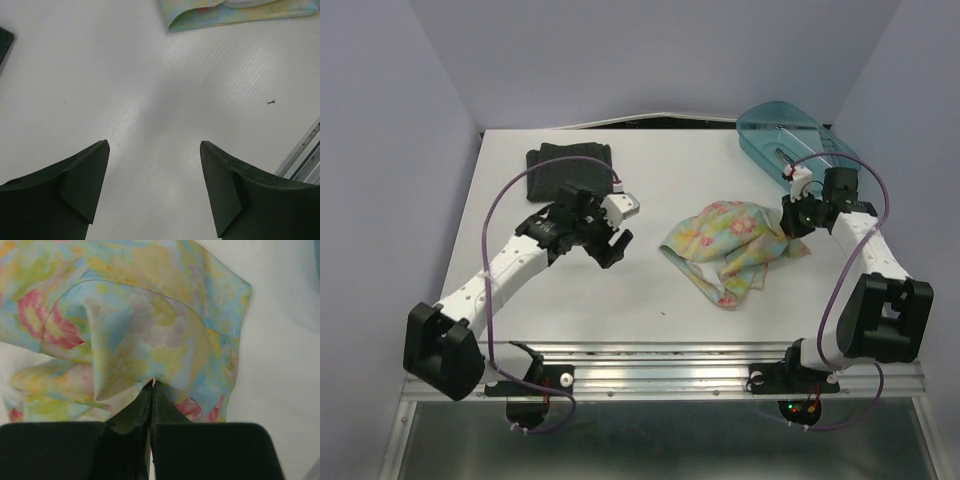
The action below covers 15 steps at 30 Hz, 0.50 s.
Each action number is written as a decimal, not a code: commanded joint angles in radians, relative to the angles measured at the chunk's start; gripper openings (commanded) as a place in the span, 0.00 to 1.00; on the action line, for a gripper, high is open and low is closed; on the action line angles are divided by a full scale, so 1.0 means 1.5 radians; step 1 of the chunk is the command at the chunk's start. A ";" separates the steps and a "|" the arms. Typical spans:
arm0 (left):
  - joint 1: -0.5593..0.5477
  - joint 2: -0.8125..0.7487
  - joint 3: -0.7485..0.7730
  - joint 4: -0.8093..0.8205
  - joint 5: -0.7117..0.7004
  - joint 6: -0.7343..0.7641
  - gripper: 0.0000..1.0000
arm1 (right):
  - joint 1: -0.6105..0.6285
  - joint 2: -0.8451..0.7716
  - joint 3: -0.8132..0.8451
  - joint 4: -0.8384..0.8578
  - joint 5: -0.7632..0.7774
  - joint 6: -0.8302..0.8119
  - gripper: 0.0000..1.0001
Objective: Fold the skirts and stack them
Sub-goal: Move the skirt to the center of the board
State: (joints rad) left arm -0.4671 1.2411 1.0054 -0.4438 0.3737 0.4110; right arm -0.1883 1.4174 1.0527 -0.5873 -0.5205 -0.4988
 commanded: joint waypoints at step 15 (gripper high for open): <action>-0.152 0.417 0.214 0.225 -0.018 -0.096 0.84 | 0.000 0.083 0.291 -0.199 0.119 0.047 0.73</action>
State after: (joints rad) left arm -0.6712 1.8393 1.2705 -0.1600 0.3344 0.3061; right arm -0.1883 1.5906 1.4075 -0.7261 -0.2604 -0.4095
